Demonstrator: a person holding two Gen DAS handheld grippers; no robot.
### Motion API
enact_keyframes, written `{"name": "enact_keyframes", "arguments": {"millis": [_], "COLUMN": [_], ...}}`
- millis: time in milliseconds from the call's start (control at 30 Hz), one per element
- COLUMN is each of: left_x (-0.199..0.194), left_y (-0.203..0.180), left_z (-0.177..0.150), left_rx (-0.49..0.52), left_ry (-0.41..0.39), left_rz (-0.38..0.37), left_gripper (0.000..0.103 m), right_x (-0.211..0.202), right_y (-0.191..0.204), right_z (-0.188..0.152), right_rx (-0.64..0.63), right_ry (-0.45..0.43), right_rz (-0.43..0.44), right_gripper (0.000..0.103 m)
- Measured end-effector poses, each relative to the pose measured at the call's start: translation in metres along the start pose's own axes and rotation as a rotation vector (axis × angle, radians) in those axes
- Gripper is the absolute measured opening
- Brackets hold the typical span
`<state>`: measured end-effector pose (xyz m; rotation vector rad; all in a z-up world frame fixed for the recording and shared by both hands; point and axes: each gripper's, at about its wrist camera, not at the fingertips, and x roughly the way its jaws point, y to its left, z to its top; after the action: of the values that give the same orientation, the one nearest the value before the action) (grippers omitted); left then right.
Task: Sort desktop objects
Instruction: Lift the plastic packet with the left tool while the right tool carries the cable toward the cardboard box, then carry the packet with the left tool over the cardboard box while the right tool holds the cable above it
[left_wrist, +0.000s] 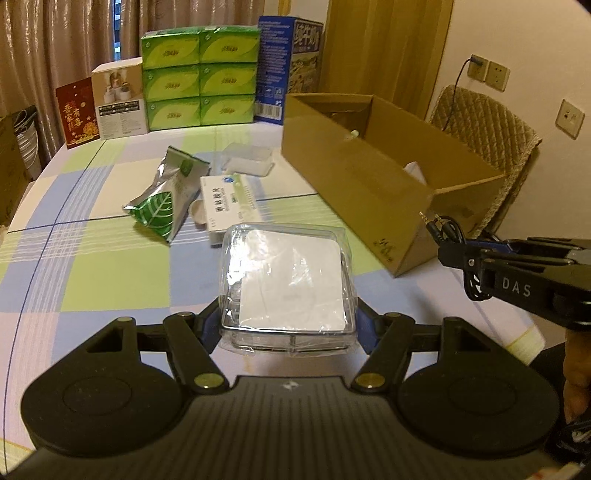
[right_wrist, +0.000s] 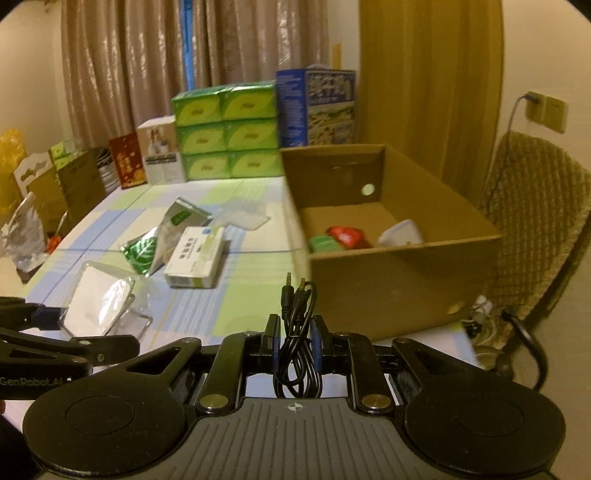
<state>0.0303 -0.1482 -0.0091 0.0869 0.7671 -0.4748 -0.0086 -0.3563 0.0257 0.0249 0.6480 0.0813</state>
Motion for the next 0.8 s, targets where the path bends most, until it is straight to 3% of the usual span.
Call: {"name": "enact_keyframes", "arguments": {"millis": [433, 800], "left_x": [-0.002, 0.011], "left_y": [-0.059, -0.099], "left_z": [0.025, 0.054], "left_rx": [0.024, 0.066], "left_ry": [-0.008, -0.025], "left_rz": [-0.085, -0.141], "left_gripper": [0.065, 0.065], "right_x": [-0.029, -0.023], "right_y": [-0.063, -0.095], "right_z": [0.017, 0.036], "right_rx": [0.026, 0.019], "right_ry": [-0.026, -0.026], "right_rz": [-0.068, -0.073], "right_gripper": [0.014, 0.014]}}
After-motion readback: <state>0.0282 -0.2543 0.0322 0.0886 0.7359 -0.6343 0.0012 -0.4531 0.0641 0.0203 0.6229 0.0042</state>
